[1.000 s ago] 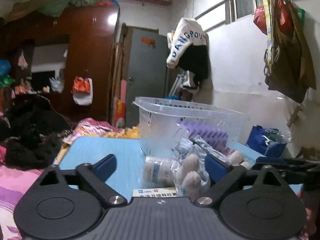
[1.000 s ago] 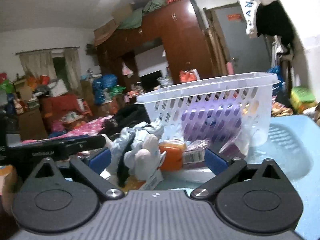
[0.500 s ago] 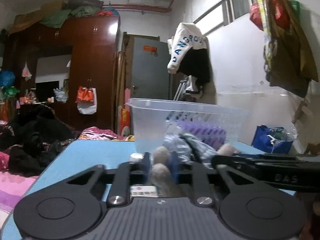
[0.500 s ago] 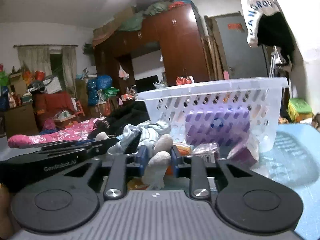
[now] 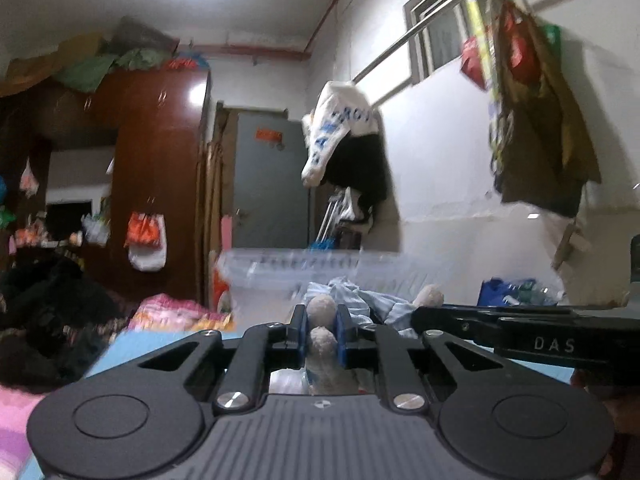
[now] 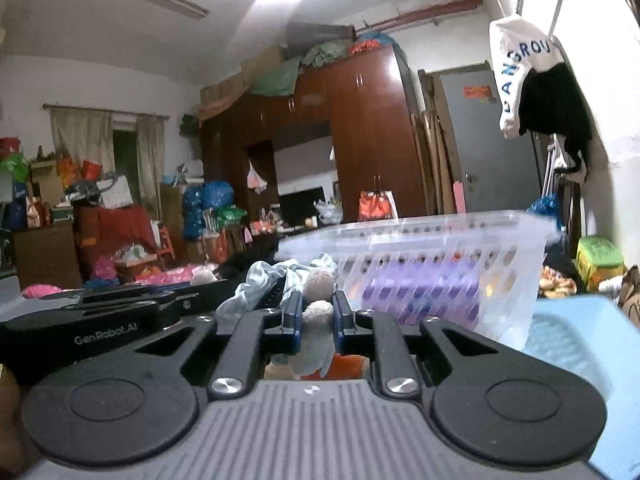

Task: Organize objects

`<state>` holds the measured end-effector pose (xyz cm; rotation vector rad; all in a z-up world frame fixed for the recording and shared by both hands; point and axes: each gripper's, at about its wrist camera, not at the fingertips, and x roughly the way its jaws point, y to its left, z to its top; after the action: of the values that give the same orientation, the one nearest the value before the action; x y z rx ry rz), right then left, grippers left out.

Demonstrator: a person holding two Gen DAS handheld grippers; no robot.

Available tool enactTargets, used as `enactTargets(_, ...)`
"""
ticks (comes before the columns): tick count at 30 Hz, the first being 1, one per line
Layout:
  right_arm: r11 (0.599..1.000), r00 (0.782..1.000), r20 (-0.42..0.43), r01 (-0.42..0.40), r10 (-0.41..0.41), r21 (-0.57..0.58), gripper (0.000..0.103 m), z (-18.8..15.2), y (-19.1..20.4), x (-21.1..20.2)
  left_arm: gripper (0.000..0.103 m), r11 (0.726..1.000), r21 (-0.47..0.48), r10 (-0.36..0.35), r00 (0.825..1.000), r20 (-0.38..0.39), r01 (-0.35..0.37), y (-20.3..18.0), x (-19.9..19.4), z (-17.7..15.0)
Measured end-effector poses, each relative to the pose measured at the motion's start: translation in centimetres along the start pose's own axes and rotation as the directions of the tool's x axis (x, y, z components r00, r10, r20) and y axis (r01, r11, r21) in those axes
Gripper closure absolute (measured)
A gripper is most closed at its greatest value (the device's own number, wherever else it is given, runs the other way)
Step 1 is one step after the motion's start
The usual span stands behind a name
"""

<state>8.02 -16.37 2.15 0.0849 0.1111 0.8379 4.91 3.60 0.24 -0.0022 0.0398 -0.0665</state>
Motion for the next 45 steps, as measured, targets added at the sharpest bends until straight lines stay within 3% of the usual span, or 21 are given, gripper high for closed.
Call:
enactTargets(8, 0.997, 0.999, 0.05, 0.022, -0.019, -0.072, 0.086, 7.2, -1.0, 1.3, 0.086, 0.998, 0.059, -0.013, 0.999, 0.039, 0.01, -1.3, 3.1, 6.2)
enactTargets(14, 0.989, 0.996, -0.006, 0.089, -0.09, -0.117, 0.087, 10.4, -2.4, 7.8, 0.086, 0.993, 0.111, 0.054, 0.996, -0.065, -0.047, -0.8, 10.3, 9.9)
enactTargets(17, 0.992, 0.99, -0.082, 0.106, -0.112, -0.07, 0.087, 9.7, -3.9, 10.9, 0.086, 0.993, 0.096, 0.088, 0.984, -0.154, -0.074, 0.2, 14.0, 9.4)
enactTargets(20, 0.991, 0.979, -0.155, 0.124, -0.13, -0.049, 0.087, 8.5, -4.8, 13.4, 0.086, 0.986, 0.132, 0.122, 0.973, -0.194, -0.098, 0.5, 16.1, 8.1)
enactTargets(28, 0.995, 0.969, -0.226, 0.095, -0.102, -0.043, 0.084, 7.9, -5.2, 15.3, 0.084, 0.984, 0.101, 0.163, 0.964, -0.209, -0.144, 2.7, 17.5, 7.6)
enactTargets(29, 0.995, 0.968, -0.231, 0.091, -0.096, -0.033, 0.068, 8.0, -5.3, 15.4, 0.075, 0.983, 0.107, 0.168, 0.966, -0.195, -0.149, 2.8, 17.4, 7.7)
enactTargets(30, 0.995, 0.97, -0.221, 0.101, -0.104, -0.028, 0.042, 8.0, -5.5, 15.1, 0.049, 0.979, 0.115, 0.186, 0.966, -0.178, -0.168, 3.0, 17.2, 7.8)
enactTargets(31, 0.992, 0.968, -0.217, 0.119, -0.122, -0.027, 0.033, 8.2, -5.7, 14.7, 0.036, 0.973, 0.113, 0.219, 0.962, -0.162, -0.203, 3.2, 16.8, 7.9)
enactTargets(32, 0.989, 0.967, -0.208, 0.147, -0.148, -0.021, 0.017, 8.3, -6.0, 14.1, 0.014, 0.969, 0.106, 0.24, 0.958, -0.158, -0.225, 3.5, 16.4, 8.1)
enactTargets(33, 0.989, 0.971, -0.187, 0.149, -0.148, -0.009, 0.004, 8.4, -6.4, 13.0, 0.01, 0.972, 0.092, 0.229, 0.961, -0.153, -0.217, 3.9, 15.8, 8.3)
enactTargets(35, 0.989, 0.982, -0.129, 0.145, -0.139, 0.041, 0.0, 8.2, -7.3, 9.9, 0.01, 0.98, 0.053, 0.199, 0.968, -0.151, -0.193, 4.7, 13.7, 8.5)
enactTargets(39, 0.984, 0.98, -0.121, 0.165, -0.155, 0.074, 0.0, 6.6, -8.3, 4.5, 0.01, 0.984, 0.049, 0.178, 0.97, -0.164, -0.172, 5.2, 8.9, 7.2)
enactTargets(41, 0.974, 0.975, -0.145, 0.189, -0.17, 0.128, 0.0, 5.2, -8.8, 2.5, 0.009, 0.988, 0.06, 0.153, 0.97, -0.191, -0.144, 5.1, 6.9, 5.4)
enactTargets(43, 0.943, 0.966, -0.2, 0.214, -0.165, 0.253, 0.0, 2.7, -9.2, 1.0, 0.007, 0.993, 0.066, 0.114, 0.972, -0.207, -0.103, 4.8, 5.4, 3.4)
enactTargets(45, 0.943, 0.957, -0.259, 0.199, -0.129, 0.266, 0.0, 0.3, -9.4, 0.9, 0.004, 0.995, 0.062, 0.084, 0.969, -0.23, -0.072, 4.6, 4.8, 1.5)
